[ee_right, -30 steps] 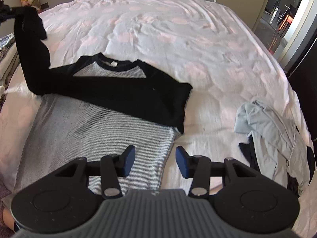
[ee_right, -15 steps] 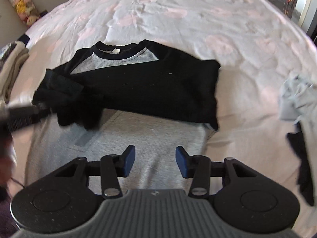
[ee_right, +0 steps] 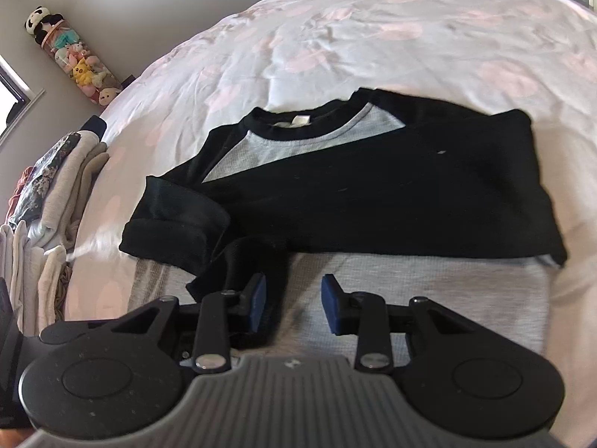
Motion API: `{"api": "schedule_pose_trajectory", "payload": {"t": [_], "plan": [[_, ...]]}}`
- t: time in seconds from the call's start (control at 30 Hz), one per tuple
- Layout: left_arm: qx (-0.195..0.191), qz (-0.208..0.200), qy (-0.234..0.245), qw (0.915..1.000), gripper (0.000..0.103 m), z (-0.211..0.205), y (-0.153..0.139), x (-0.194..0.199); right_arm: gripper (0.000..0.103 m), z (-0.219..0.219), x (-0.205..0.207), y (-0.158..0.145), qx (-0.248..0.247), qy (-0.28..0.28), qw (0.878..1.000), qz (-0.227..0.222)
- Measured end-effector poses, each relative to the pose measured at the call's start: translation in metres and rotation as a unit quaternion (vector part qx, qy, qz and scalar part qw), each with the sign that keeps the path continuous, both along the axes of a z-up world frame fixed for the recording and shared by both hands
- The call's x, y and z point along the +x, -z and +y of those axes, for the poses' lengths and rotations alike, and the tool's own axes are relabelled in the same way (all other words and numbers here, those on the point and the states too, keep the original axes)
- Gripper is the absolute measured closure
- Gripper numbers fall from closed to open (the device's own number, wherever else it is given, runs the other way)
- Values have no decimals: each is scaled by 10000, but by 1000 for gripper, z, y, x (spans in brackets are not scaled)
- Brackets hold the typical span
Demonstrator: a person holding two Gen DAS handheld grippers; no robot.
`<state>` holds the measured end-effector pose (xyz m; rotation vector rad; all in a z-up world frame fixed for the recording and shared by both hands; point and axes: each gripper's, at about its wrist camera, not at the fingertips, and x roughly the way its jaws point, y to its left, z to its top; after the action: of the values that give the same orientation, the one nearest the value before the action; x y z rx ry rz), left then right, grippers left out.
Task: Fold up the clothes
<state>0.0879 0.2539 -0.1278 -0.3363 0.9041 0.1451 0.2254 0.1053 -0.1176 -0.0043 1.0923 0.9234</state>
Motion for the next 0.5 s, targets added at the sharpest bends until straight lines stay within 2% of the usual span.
{"api": "schedule_pose_trajectory", "payload": {"t": [0.2, 0.27, 0.3, 0.33, 0.4, 0.43, 0.47, 0.5], "plan": [[-66, -57, 32, 10000, 99, 2, 3, -1, 66, 19, -5, 22, -4, 214, 9996, 206], [-103, -75, 51, 9999, 99, 3, 2, 0, 85, 23, -8, 24, -39, 267, 9996, 83], [-129, -99, 58, 9999, 98, 4, 1, -1, 99, 24, -9, 23, -97, 259, 9996, 16], [-157, -145, 75, 9997, 98, 5, -1, -2, 100, 23, -10, 22, -108, 274, 9996, -5], [-171, -261, 160, 9994, 91, 8, -8, -9, 102, 20, -9, 14, -73, 309, 9995, -67], [-149, -323, 200, 9992, 80, 9, -11, -14, 101, 19, -8, 8, -52, 311, 9994, -135], [-104, -388, 210, 9990, 76, 11, -14, -19, 101, 17, -7, 2, -27, 317, 9993, -193], [0, -427, 220, 9988, 75, 14, -18, -24, 101, 15, -5, -6, 28, 341, 9992, -221]]}}
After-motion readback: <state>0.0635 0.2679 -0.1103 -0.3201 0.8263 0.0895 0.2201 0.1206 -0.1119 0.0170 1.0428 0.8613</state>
